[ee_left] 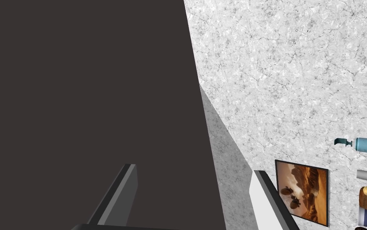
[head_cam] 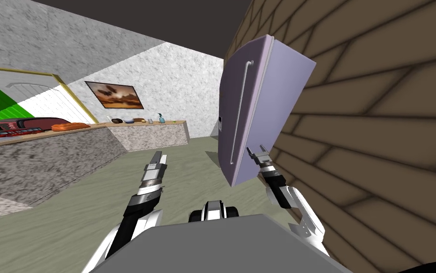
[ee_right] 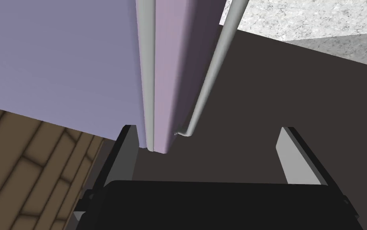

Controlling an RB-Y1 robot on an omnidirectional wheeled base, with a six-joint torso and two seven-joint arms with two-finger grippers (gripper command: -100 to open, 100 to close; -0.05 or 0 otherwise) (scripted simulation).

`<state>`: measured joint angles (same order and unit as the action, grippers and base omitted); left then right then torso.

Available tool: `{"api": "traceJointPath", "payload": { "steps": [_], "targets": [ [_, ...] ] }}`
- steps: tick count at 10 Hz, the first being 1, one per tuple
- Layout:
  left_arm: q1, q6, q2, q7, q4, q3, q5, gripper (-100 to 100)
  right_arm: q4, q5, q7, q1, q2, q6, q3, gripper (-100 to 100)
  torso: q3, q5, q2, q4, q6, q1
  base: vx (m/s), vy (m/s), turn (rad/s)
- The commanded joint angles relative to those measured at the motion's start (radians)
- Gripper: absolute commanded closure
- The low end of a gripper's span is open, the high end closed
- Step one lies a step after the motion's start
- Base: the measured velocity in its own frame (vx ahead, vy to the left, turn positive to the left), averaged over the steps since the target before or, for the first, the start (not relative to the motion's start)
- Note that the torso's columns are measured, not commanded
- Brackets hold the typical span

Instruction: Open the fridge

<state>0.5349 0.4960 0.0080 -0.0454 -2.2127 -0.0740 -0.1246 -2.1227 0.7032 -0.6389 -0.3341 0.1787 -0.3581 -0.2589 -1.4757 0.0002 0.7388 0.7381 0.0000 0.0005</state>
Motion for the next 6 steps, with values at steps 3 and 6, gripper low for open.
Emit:
{"api": "traceJointPath", "payload": {
  "steps": [3, 6],
  "targets": [
    [0.0, 0.0, 0.0, 0.0, 0.0, 0.0, 0.0, 0, 0.053, 0.123, -0.131, 0.046, 0.036, 0.043, -0.039, -100, -0.001, 0.0, -0.001, 0.0, 0.0, 0.0, 0.152, 0.12, 0.005],
    [0.0, 0.0, 0.0, 0.0, 0.0, 0.0, 0.0, 0, 0.089, 0.204, -0.219, 0.078, 0.076, 0.07, -0.068, -100, 0.0, 0.0, 0.0, 0.0, 0.0, 0.0, 0.14, 0.13, 0.005]
  ]
}}
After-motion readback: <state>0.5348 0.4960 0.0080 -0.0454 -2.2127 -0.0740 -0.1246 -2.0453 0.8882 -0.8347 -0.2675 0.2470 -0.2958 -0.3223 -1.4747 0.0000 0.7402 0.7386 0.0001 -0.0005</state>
